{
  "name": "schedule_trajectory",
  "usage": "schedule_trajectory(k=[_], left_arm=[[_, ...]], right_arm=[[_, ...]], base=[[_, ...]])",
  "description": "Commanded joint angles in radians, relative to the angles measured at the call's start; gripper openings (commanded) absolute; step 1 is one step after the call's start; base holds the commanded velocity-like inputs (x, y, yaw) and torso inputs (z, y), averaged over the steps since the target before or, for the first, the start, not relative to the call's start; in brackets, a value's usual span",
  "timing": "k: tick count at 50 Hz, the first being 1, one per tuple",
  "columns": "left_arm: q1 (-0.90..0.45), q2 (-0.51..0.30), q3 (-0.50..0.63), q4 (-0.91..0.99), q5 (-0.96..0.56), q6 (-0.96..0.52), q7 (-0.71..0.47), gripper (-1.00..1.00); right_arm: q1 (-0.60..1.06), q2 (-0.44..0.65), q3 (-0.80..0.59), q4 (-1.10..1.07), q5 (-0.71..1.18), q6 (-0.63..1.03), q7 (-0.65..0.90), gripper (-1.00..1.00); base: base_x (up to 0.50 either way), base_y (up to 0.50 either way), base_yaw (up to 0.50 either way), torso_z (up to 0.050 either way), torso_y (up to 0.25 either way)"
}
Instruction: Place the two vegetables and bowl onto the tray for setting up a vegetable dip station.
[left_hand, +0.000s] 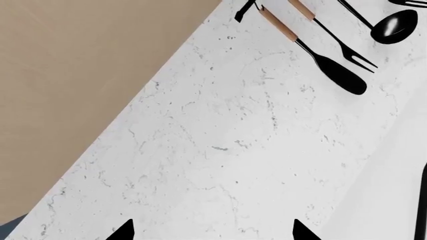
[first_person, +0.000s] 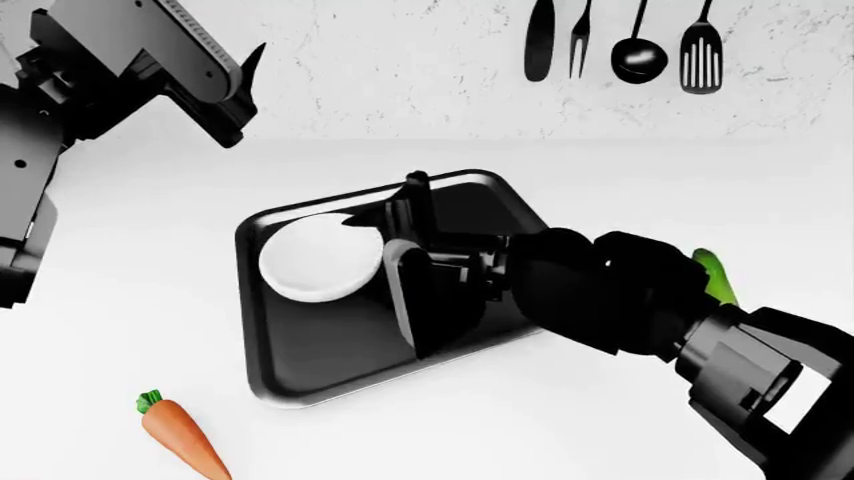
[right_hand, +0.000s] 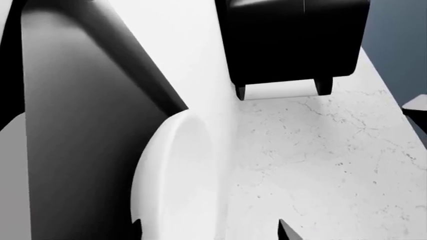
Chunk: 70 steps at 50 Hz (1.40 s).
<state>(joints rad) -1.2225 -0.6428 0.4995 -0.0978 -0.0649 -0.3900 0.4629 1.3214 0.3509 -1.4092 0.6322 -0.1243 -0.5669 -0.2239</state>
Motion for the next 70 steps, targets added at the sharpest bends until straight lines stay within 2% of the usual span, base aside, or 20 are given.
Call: schedule_trajectory(k=[1, 23, 30, 33, 36, 38, 39, 41, 44, 45, 49, 50, 53, 57, 59, 61, 63, 67, 70], left_arm=[[0.003, -0.003, 0.000, 0.003, 0.001, 0.002, -0.002, 1.00], [-0.002, -0.003, 0.002, 0.013, -0.001, -0.006, -0.001, 1.00], [0.018, -0.030, -0.003, 0.053, -0.006, -0.030, 0.004, 1.00], [0.031, -0.043, -0.021, 0.093, -0.021, -0.053, -0.002, 1.00], [0.059, -0.055, -0.034, 0.115, -0.031, -0.054, -0.012, 1.00], [0.065, -0.049, -0.035, 0.089, -0.027, -0.038, -0.022, 1.00], [0.067, -0.047, -0.035, 0.080, -0.026, -0.031, -0.025, 1.00], [0.069, -0.037, -0.036, 0.061, -0.027, -0.014, -0.031, 1.00], [0.065, -0.022, -0.034, 0.029, -0.026, 0.009, -0.034, 1.00], [0.067, -0.018, -0.034, 0.024, -0.027, 0.016, -0.035, 1.00], [0.070, -0.012, -0.035, 0.020, -0.031, 0.026, -0.037, 1.00], [0.070, -0.009, -0.033, 0.019, -0.031, 0.032, -0.037, 1.00], [0.067, -0.005, -0.031, 0.012, -0.030, 0.042, -0.036, 1.00], [0.064, 0.001, -0.032, 0.001, -0.030, 0.055, -0.037, 1.00], [0.066, 0.003, -0.032, 0.002, -0.031, 0.060, -0.039, 1.00], [0.071, 0.002, -0.034, 0.011, -0.034, 0.061, -0.040, 1.00], [0.076, -0.001, -0.035, 0.020, -0.037, 0.060, -0.039, 1.00], [0.082, -0.010, -0.036, 0.026, -0.038, 0.051, -0.037, 1.00], [0.090, -0.015, -0.040, 0.039, -0.041, 0.043, -0.042, 1.00]], right_arm=[[-0.004, 0.007, -0.002, -0.020, 0.007, 0.016, -0.010, 1.00], [0.130, 0.186, 0.037, -0.355, 0.098, 0.282, -0.205, 1.00], [0.178, 0.322, 0.068, -0.634, 0.250, 0.626, -0.327, 1.00], [0.211, 0.412, 0.139, -0.833, 0.434, 0.921, -0.321, 1.00], [0.233, 0.518, 0.271, -1.022, 0.734, 1.237, -0.221, 1.00], [0.225, 0.555, 0.372, -1.070, 0.952, 1.396, -0.091, 1.00], [0.219, 0.580, 0.398, -1.091, 1.011, 1.427, -0.056, 1.00], [0.181, 0.631, 0.480, -1.116, 1.190, 1.495, 0.112, 1.00], [0.142, 0.702, 0.528, -1.159, 1.320, 1.529, 0.255, 1.00], [0.132, 0.727, 0.553, -1.154, 1.417, 1.554, 0.350, 1.00], [0.107, 0.791, 0.570, -1.175, 1.507, 1.587, 0.498, 1.00], [0.094, 0.805, 0.574, -1.179, 1.519, 1.588, 0.579, 1.00], [0.073, 0.839, 0.578, -1.203, 1.527, 1.576, 0.622, 1.00], [0.066, 0.872, 0.587, -1.193, 1.639, 1.594, 0.718, 1.00], [0.094, 0.858, 0.590, -1.144, 1.719, 1.628, 0.801, 1.00], [0.063, 0.859, 0.589, -1.117, 1.761, 1.590, 0.865, 1.00], [0.065, 0.836, 0.554, -1.051, 1.810, 1.649, 0.919, 1.00], [0.045, 0.814, 0.539, -0.991, 1.787, 1.640, 0.912, 1.00], [0.041, 0.775, 0.527, -0.909, 1.787, 1.634, 0.973, 1.00]], base=[[0.00, 0.00, 0.00, 0.000, 0.000], [0.00, 0.00, 0.00, 0.000, 0.000], [0.00, 0.00, 0.00, 0.000, 0.000], [0.00, 0.00, 0.00, 0.000, 0.000], [0.00, 0.00, 0.00, 0.000, 0.000], [0.00, 0.00, 0.00, 0.000, 0.000], [0.00, 0.00, 0.00, 0.000, 0.000], [0.00, 0.00, 0.00, 0.000, 0.000], [0.00, 0.00, 0.00, 0.000, 0.000], [0.00, 0.00, 0.00, 0.000, 0.000], [0.00, 0.00, 0.00, 0.000, 0.000], [0.00, 0.00, 0.00, 0.000, 0.000], [0.00, 0.00, 0.00, 0.000, 0.000], [0.00, 0.00, 0.00, 0.000, 0.000], [0.00, 0.00, 0.00, 0.000, 0.000], [0.00, 0.00, 0.00, 0.000, 0.000], [0.00, 0.00, 0.00, 0.000, 0.000], [0.00, 0.00, 0.00, 0.000, 0.000], [0.00, 0.00, 0.00, 0.000, 0.000]])
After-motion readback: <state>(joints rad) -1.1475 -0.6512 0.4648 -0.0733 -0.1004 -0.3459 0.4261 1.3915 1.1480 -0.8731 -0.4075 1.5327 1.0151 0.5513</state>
